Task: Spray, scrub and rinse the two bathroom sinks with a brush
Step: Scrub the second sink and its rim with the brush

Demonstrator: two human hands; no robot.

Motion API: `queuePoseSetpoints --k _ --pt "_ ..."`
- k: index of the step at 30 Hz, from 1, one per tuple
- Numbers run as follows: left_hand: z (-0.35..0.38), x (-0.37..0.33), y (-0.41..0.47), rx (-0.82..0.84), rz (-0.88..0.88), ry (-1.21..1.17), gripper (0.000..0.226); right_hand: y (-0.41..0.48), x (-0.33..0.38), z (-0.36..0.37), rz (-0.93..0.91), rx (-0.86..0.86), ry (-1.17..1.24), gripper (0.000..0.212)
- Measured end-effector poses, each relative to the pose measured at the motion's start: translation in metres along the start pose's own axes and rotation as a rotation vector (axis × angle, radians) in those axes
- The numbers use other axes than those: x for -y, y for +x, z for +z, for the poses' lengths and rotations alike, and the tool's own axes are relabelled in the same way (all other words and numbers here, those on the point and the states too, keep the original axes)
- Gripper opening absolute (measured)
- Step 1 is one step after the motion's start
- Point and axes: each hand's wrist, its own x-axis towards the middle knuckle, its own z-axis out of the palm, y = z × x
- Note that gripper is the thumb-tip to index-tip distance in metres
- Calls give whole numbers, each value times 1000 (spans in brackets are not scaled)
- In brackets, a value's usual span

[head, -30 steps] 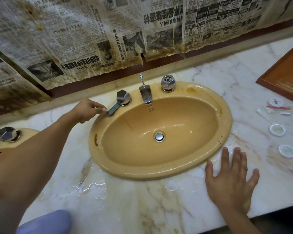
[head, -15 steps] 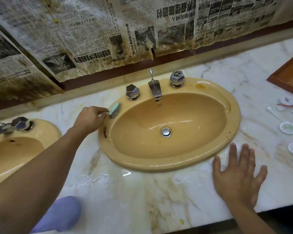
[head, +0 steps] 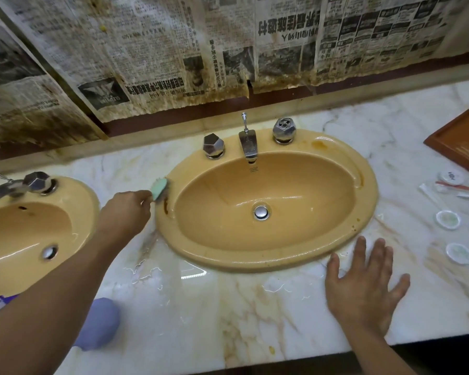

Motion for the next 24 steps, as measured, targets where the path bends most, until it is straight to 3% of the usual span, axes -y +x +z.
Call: queuePoseSetpoints --k 5,17,24 --pt "-1 -7 -33 72 42 -7 25 2 1 -4 3 27 -11 73" --pt "7 -46 -34 16 -351 -206 21 2 -1 -1 -17 57 13 73" --pt "10 -50 -97 -16 -249 -144 26 3 -2 0 -26 40 55 72"
